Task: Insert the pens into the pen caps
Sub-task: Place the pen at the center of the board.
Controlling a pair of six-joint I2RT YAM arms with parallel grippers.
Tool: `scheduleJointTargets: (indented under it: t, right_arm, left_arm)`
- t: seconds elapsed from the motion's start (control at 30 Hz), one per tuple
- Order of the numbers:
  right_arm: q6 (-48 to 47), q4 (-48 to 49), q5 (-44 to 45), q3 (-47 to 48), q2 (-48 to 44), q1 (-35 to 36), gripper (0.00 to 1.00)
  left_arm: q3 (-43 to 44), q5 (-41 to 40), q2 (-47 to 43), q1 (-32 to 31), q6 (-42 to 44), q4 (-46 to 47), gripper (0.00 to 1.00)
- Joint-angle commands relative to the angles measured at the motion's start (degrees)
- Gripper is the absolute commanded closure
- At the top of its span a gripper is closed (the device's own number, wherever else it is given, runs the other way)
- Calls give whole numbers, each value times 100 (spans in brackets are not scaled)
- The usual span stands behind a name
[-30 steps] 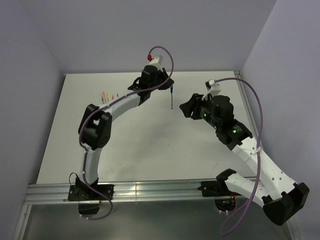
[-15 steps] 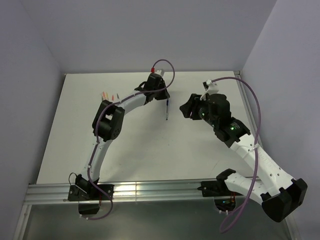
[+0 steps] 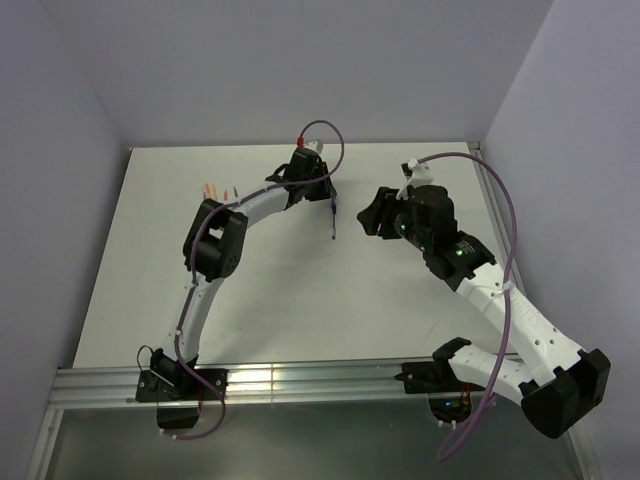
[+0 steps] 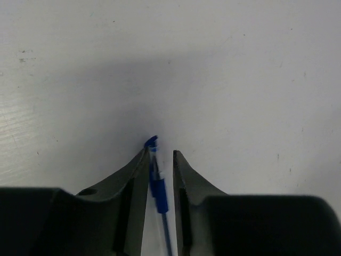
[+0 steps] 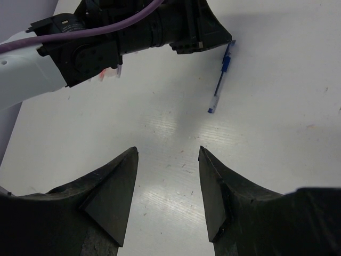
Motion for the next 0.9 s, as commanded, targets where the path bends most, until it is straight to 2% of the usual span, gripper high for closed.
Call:
scheduleJointTargets:
  t: [0.0,0.3,0.47,0.5,0.6,0.87]
  right_arm:
    - [-71,145,-8,274,56,-10,43]
    - [-115,145,18,318,135,-19,43]
    - [-133,145,-8,362,196,-10,42]
    - [-107,171,-26,371,231,-10,42]
    - [-98,198,-70,414,345,-10,42]
    - [17,417,-395,388,680,-10,43]
  left_arm:
    - [-49,-11,-187,59,46,242,67]
    - [-461,-55,-749,208,20,418,65]
    - [-1058,-624,-1645,410,-68,374,64]
    - [-1286,-635,-1916,454,-85,252,63]
    - [-1533,-1372,-2269,647,-112,-74,62]
    - [-1754,-2137,-2464,1368,160,-1049,66]
